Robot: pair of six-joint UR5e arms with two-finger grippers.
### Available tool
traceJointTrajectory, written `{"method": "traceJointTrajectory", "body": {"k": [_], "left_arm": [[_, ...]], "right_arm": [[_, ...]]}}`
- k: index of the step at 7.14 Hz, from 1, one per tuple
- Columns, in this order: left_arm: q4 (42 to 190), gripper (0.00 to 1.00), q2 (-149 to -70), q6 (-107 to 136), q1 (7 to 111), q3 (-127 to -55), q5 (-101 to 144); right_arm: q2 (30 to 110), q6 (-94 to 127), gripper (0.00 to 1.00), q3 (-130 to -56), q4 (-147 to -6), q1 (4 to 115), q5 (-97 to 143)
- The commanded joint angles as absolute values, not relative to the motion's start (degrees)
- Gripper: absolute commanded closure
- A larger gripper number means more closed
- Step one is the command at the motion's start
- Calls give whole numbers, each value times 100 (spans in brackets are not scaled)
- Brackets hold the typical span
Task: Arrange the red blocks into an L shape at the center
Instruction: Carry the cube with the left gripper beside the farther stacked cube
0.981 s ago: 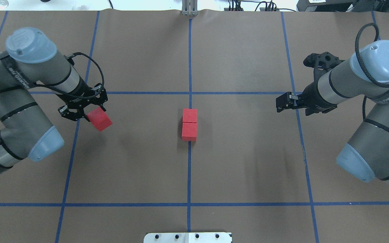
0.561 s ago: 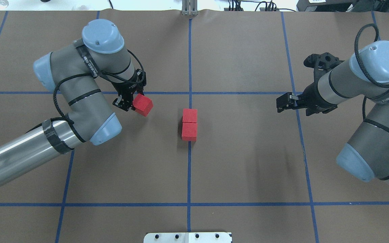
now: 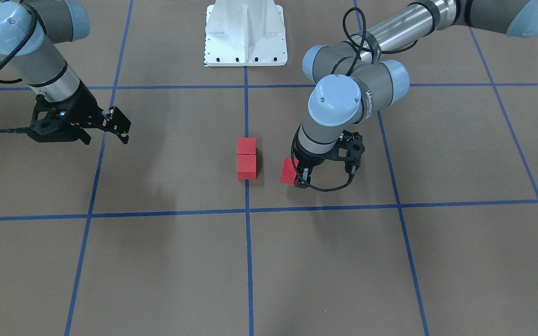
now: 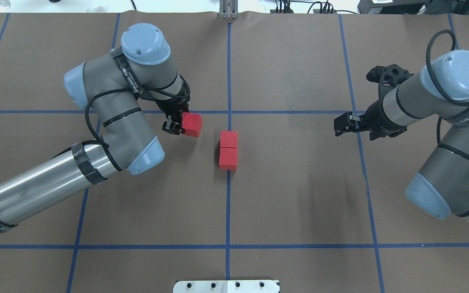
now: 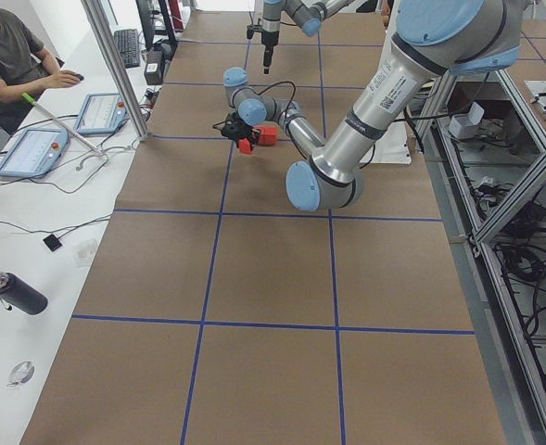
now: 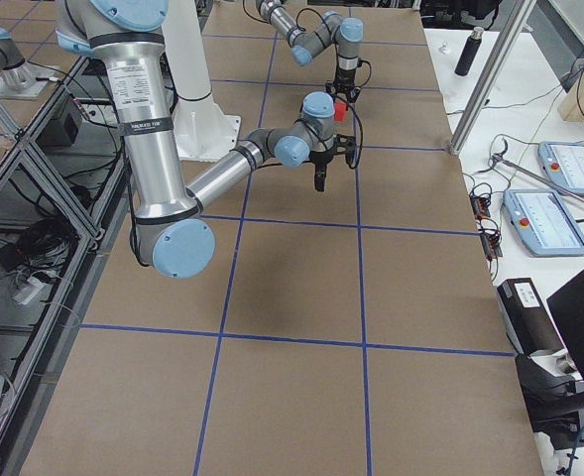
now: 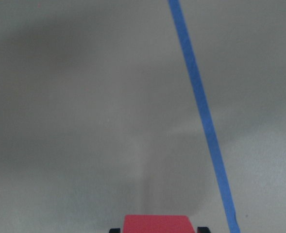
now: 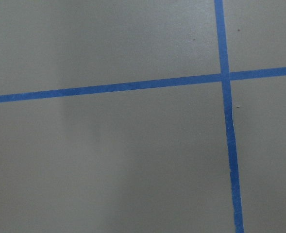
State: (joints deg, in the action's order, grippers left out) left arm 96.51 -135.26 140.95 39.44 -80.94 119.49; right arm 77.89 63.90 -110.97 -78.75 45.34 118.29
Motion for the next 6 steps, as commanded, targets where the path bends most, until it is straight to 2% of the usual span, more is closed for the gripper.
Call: {"method": "traceJointTrajectory", "body": {"k": [1, 6], "left_arm": [[9729, 100, -13710, 14545, 3745, -8007, 11953], [9747, 100, -13728, 14607, 3683, -7910, 11953]], "right_arm": [[7796, 6390, 0, -11109, -7875, 4535, 11830], [7796, 6390, 0, -11092, -7875, 4535, 11821]]}}
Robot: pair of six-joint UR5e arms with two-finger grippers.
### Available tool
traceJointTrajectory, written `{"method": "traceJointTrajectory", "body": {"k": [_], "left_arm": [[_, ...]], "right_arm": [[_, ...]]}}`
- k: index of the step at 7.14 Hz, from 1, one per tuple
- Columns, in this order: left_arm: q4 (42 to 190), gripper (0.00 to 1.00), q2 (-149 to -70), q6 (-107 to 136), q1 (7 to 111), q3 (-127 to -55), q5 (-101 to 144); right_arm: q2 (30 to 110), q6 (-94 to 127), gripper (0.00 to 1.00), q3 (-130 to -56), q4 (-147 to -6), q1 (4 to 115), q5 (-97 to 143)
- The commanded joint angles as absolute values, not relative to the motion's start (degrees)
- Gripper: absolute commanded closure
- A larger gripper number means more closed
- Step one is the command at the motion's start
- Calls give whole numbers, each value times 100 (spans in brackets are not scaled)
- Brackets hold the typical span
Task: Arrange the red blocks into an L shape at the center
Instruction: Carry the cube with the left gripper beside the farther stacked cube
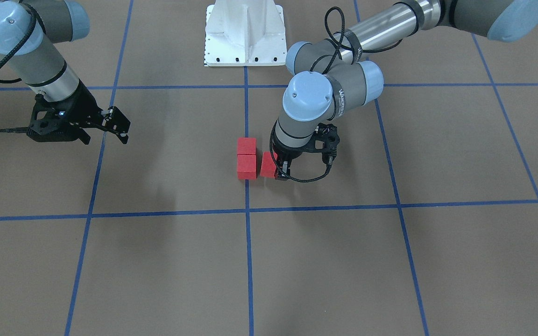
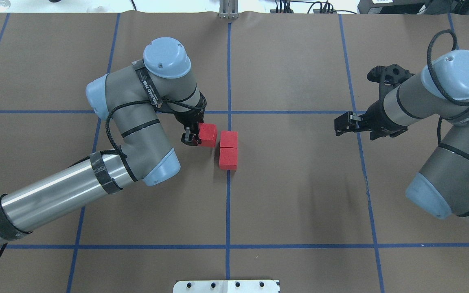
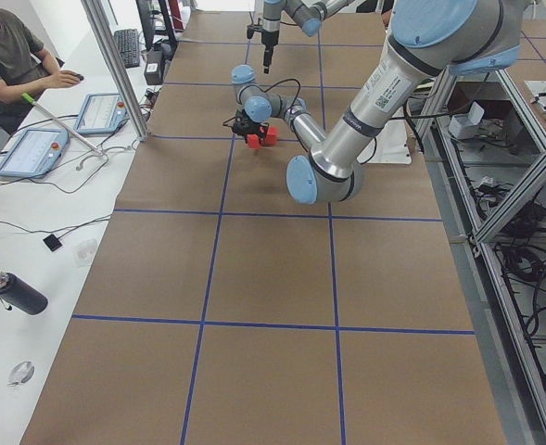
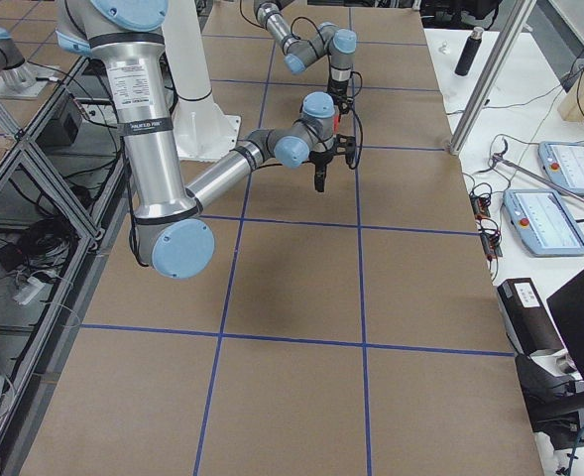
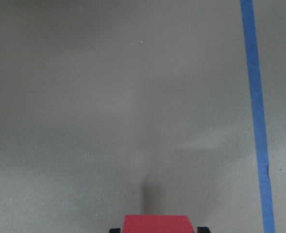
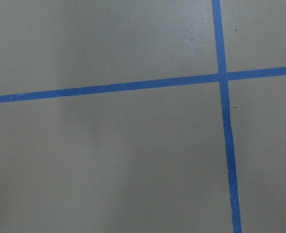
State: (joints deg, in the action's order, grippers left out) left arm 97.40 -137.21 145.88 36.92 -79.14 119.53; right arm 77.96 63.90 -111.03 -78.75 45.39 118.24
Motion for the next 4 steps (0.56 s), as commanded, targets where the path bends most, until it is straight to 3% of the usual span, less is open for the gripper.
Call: {"method": "traceJointTrajectory", "body": {"k": [1, 4], "left_arm": [[9747, 100, -13746, 14668, 3683, -7910, 11953], [9756, 100, -13737, 14713, 3639, -7858, 11944]], "right_arm": [[7796, 6390, 0, -11092, -7875, 4535, 11821], [7805, 6390, 0, -11092, -7875, 4535, 11830]]}}
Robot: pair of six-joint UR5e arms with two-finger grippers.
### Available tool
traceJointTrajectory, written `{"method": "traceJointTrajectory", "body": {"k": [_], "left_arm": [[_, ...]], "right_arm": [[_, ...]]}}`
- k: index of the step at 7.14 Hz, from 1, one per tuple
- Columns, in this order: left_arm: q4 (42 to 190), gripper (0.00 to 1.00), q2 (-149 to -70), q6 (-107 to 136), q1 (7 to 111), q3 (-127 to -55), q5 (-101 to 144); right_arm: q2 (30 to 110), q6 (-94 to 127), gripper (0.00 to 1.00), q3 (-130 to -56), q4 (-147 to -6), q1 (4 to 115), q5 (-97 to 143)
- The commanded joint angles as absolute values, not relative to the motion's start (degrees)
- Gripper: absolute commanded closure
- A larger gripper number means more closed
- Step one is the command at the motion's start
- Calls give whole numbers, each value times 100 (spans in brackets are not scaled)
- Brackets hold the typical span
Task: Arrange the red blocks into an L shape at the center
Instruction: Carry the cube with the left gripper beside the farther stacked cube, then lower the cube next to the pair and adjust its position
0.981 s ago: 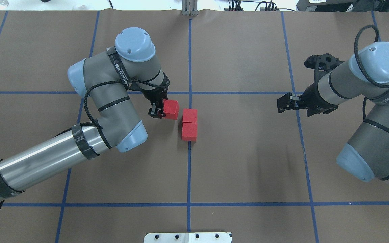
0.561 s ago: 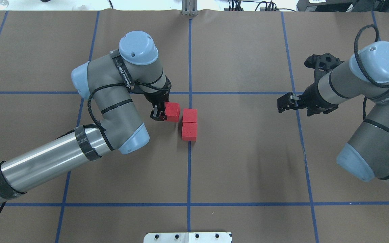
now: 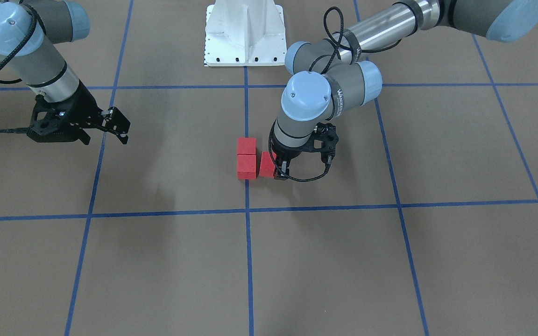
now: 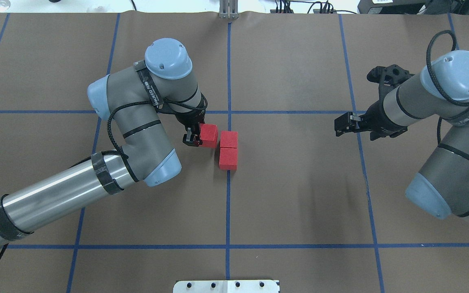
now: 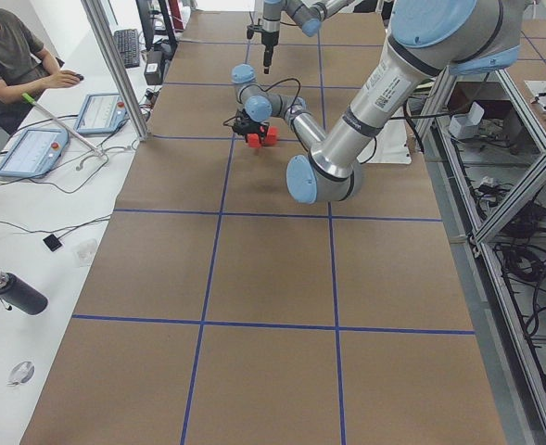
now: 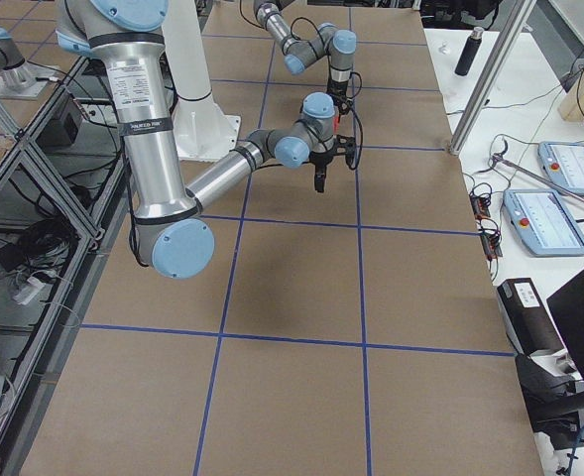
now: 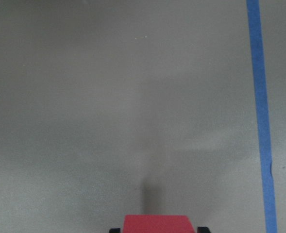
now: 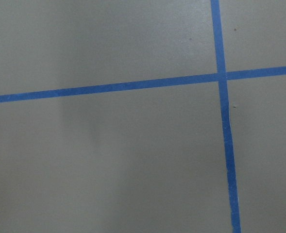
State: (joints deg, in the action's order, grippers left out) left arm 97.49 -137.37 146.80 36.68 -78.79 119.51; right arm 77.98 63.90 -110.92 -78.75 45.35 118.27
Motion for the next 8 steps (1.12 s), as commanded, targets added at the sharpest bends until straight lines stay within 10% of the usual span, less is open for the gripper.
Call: {"method": "traceJointTrajectory", "body": {"k": [1, 8], "left_arm": [[9756, 100, -13737, 14748, 3586, -7831, 11944], [9756, 100, -13737, 14958, 3560, -7840, 11936]], "right_arm": [[7805, 6390, 0, -11092, -7875, 4535, 11830], [7813, 6390, 0, -11083, -7875, 4535, 11830]]}}
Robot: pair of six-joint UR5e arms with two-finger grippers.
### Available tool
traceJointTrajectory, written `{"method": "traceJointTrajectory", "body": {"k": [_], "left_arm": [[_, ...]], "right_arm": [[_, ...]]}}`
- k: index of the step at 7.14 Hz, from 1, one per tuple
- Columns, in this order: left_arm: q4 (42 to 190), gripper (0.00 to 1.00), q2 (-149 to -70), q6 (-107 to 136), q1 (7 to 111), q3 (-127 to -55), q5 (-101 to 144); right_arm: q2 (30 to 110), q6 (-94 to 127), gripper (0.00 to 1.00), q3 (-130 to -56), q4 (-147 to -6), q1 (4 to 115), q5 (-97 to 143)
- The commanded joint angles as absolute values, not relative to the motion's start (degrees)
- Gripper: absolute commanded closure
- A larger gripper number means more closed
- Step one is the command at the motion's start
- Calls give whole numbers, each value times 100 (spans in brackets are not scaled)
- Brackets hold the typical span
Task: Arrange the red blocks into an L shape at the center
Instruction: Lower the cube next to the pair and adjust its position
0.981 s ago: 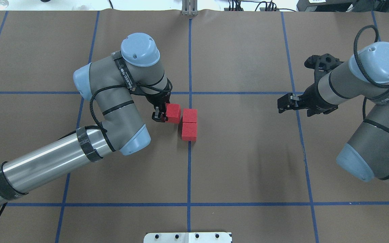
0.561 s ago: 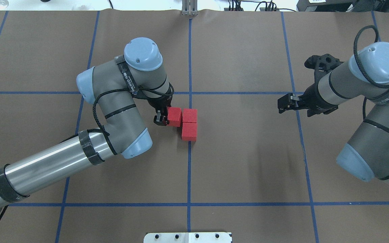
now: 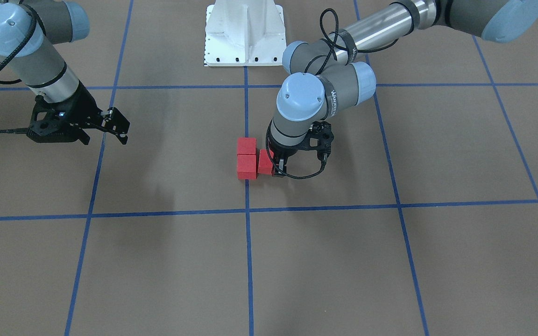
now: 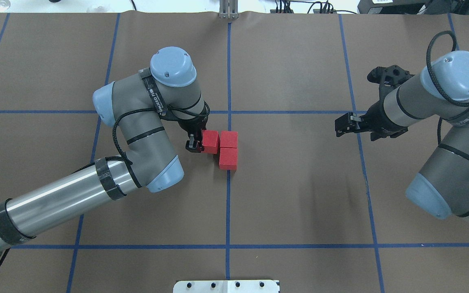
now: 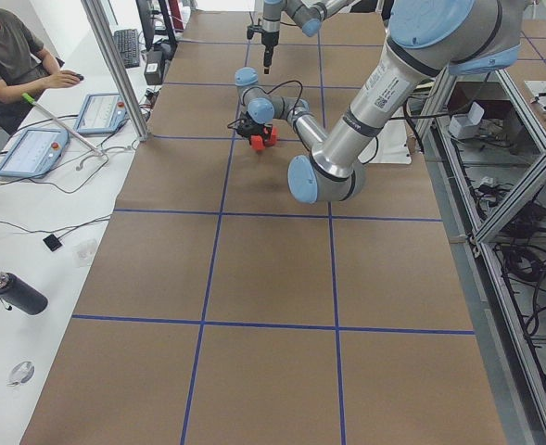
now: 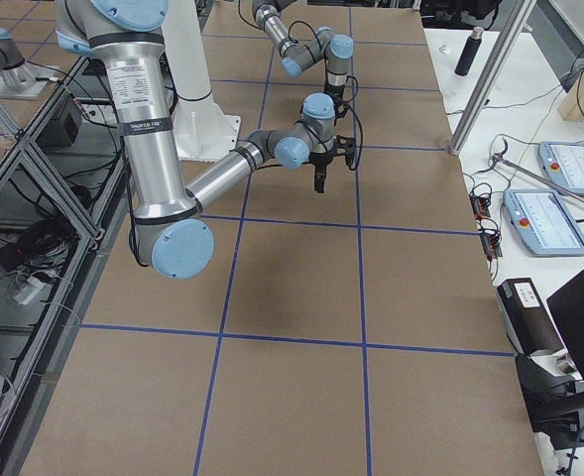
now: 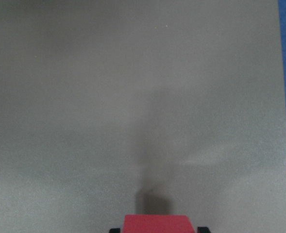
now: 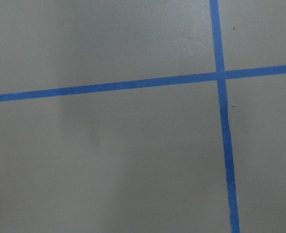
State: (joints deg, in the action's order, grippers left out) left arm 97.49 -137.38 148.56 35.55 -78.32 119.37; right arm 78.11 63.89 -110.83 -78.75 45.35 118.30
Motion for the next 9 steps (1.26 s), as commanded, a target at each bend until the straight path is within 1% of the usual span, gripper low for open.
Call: {"method": "traceJointTrajectory", "body": {"k": [1, 9], "left_arm": [[9747, 100, -13737, 14985, 3551, -7831, 11927], [9765, 100, -13746, 15012, 3533, -7779, 11909]], "right_arm": [[7813, 6390, 0, -11074, -7875, 4535, 11830], [7813, 6381, 0, -11083, -7875, 4535, 11830]]}}
